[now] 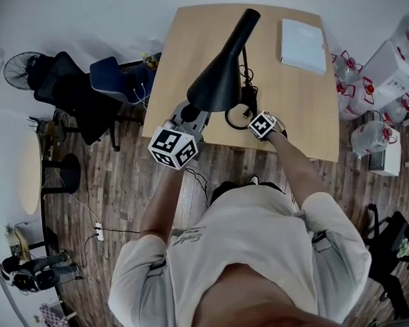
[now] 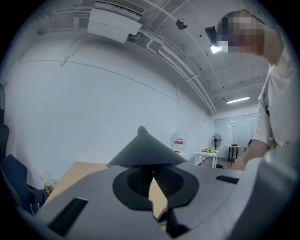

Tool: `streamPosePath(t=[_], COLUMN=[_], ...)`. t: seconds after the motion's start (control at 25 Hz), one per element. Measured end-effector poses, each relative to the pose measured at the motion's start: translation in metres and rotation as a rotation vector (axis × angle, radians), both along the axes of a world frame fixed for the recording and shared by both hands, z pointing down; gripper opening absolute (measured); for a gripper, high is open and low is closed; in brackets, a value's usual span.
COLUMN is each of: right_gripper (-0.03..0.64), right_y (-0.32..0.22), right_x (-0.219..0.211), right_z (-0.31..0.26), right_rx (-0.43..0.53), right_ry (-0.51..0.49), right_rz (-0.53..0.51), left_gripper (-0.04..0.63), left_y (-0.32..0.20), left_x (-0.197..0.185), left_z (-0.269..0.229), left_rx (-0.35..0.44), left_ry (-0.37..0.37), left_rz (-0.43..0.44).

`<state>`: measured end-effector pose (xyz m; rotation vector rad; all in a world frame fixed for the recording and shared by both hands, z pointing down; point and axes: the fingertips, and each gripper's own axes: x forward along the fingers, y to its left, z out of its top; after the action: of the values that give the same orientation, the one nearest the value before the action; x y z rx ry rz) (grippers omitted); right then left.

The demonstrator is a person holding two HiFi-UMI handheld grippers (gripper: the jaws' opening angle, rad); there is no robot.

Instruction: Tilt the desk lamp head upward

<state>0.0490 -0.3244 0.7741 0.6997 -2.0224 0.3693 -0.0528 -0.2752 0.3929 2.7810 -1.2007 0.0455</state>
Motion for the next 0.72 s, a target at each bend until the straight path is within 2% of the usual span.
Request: streamPosePath(t=[0.4,0.72], right_gripper=[-0.005,-0.005], right_y=[-0.001,-0.001], right_x=[0.003,0.004], right_z=[0.000,0.002], right_rx=[-0.009,-0.009], right_ry=[-0.014,-0.028], right_rz=[0.019,0.025], left_gripper=[0.012,0.014], left_y=[0.002,0.000], left_x=[0.002,0.006], left_z=[-0.044,-0.076], left_rx=[-0.012,0.022], left_ry=[0.017,0.031], left_rz=[-0.001,0.015])
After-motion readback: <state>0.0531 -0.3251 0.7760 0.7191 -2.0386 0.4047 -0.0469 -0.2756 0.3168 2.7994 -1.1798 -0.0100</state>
